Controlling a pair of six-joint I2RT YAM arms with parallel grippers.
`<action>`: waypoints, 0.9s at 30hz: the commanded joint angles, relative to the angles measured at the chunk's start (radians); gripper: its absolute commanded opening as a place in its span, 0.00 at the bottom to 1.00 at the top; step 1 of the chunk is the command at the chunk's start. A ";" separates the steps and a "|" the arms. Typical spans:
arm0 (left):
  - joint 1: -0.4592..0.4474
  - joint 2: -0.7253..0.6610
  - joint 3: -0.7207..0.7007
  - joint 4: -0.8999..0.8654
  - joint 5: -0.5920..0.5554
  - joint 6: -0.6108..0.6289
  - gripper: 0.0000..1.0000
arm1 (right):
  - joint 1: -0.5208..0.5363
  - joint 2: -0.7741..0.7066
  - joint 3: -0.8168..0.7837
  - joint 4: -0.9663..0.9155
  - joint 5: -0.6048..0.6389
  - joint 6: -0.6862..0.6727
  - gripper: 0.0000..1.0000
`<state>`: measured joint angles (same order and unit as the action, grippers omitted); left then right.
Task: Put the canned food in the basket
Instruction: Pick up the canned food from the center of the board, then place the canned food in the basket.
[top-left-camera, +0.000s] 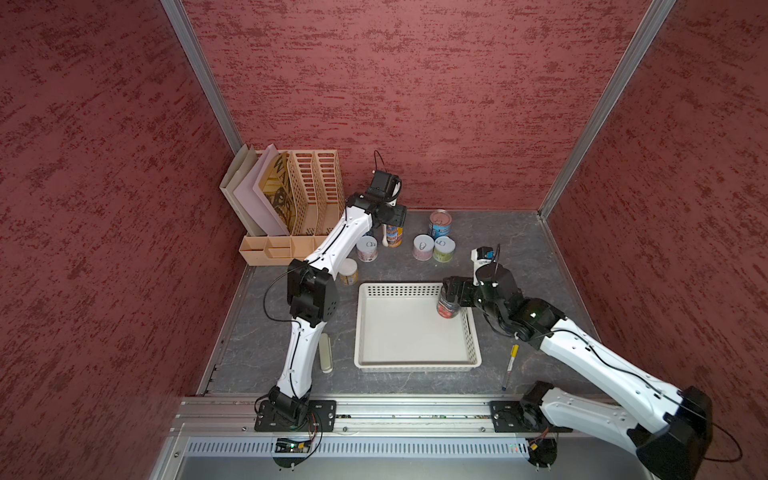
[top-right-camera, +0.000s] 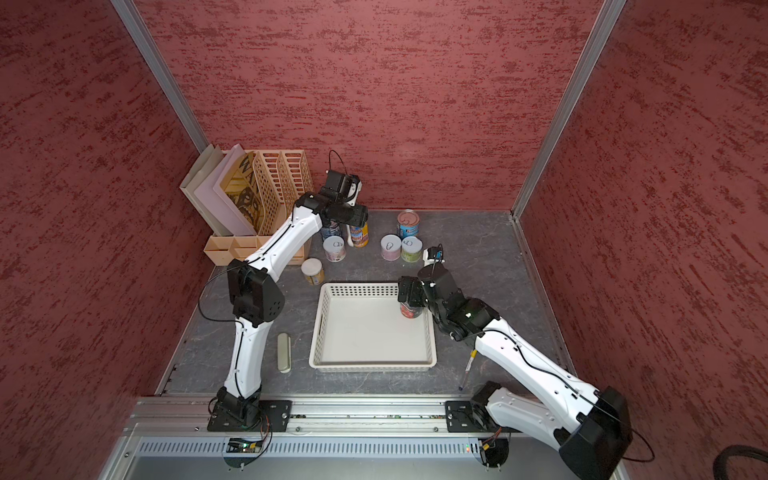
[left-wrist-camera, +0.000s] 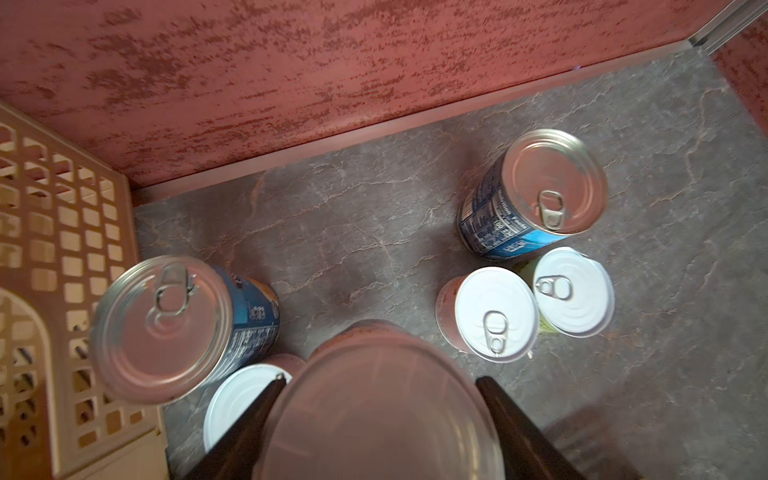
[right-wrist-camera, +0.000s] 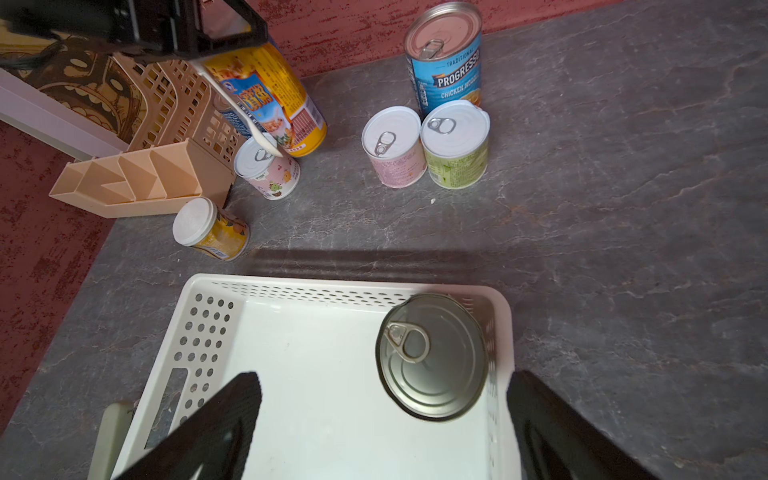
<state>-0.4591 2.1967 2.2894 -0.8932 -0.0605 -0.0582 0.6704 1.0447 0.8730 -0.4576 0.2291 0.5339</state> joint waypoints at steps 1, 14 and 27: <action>-0.046 -0.125 0.013 -0.003 -0.089 -0.069 0.16 | -0.004 -0.033 -0.001 0.028 0.015 0.006 0.98; -0.248 -0.489 -0.317 -0.104 -0.269 -0.273 0.15 | -0.005 -0.008 -0.031 0.065 0.101 -0.001 0.98; -0.352 -0.832 -0.874 0.158 -0.225 -0.319 0.16 | -0.005 -0.004 -0.066 0.113 0.157 -0.009 0.98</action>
<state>-0.8146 1.4193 1.4567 -0.9230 -0.2653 -0.3683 0.6704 1.0359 0.8104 -0.3843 0.3565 0.5323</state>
